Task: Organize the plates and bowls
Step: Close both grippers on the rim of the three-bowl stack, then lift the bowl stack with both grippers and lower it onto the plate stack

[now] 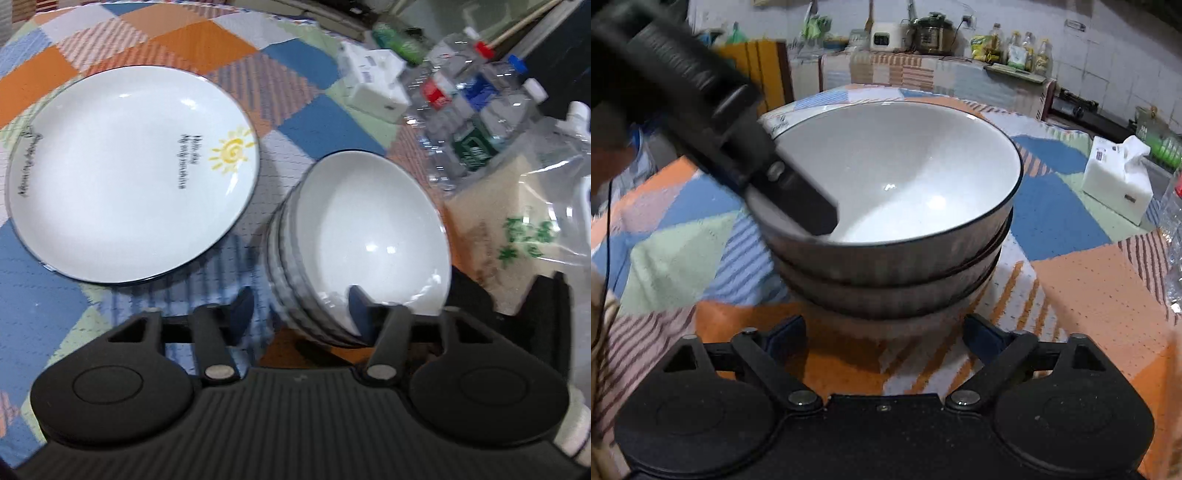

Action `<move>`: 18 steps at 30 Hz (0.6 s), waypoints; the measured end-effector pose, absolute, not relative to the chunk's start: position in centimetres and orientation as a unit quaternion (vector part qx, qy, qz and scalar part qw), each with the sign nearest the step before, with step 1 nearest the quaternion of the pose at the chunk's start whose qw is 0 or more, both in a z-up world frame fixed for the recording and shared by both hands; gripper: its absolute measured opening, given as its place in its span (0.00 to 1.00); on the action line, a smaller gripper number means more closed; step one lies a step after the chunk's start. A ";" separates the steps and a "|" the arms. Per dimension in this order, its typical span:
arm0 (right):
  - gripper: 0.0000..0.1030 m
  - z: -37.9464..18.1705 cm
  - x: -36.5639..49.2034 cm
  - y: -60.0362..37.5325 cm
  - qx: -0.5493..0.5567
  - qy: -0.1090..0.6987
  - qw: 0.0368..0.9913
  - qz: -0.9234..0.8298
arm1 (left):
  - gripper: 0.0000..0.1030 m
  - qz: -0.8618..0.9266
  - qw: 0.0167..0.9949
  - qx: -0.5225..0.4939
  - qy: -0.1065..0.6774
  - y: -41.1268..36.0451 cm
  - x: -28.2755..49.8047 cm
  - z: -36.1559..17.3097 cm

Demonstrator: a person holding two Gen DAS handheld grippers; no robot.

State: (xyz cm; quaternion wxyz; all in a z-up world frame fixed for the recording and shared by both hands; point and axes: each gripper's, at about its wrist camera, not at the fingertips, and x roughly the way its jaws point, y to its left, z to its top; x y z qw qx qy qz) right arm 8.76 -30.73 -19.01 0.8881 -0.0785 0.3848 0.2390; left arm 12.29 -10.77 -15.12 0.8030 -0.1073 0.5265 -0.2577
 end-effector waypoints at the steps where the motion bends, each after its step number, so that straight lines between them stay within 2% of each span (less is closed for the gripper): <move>1: 0.96 -19.2 8.9 -30.7 -0.077 0.377 0.892 0.236 | 0.42 -0.255 0.804 -0.108 0.526 -10.8 12.3 -15.0; 18: 0.96 -19.4 9.3 -29.4 -0.066 0.351 0.906 0.228 | 0.42 -0.247 0.813 -0.095 0.519 -11.4 12.1 -15.5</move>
